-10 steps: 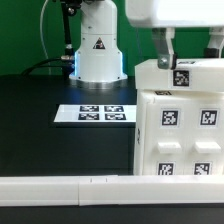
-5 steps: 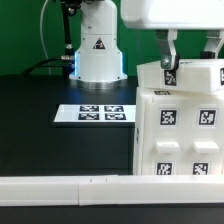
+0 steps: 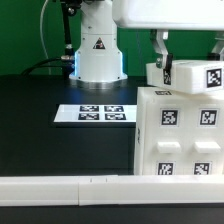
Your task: Assemble cabinet
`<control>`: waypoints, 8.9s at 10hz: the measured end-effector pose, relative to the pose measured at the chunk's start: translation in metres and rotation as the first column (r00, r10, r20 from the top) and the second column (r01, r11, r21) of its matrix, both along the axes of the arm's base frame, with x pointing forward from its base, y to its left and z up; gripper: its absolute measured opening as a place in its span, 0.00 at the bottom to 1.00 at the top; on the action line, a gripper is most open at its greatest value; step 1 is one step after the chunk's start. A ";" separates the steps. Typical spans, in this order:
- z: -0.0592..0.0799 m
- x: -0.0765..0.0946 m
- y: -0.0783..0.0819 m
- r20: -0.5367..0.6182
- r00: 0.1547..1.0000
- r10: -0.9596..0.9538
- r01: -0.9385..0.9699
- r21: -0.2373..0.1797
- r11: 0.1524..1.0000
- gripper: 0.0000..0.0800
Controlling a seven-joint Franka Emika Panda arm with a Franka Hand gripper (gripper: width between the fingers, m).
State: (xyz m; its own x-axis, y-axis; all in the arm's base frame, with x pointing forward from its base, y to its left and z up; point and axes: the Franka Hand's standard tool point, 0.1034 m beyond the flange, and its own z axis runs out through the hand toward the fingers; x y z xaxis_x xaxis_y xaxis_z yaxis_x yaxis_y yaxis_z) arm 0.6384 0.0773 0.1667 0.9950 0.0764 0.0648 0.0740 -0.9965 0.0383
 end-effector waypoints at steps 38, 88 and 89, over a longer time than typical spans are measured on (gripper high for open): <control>0.022 -0.005 0.005 -0.099 0.875 -0.473 0.483 0.133 0.865 1.00; 0.016 -0.007 0.009 -0.091 0.885 -0.456 0.458 0.002 0.889 1.00; 0.016 -0.005 0.015 -0.100 0.941 -0.324 0.326 0.006 0.945 1.00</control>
Offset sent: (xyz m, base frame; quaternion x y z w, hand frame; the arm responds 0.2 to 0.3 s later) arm -0.0056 0.0152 -0.0129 0.1037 -0.0686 0.4239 0.8971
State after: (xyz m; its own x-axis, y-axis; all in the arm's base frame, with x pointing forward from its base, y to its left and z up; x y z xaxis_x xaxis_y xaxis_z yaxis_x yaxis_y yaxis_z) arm 0.6331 0.0927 0.1829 0.9669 -0.2529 -0.0342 -0.2522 -0.9674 0.0253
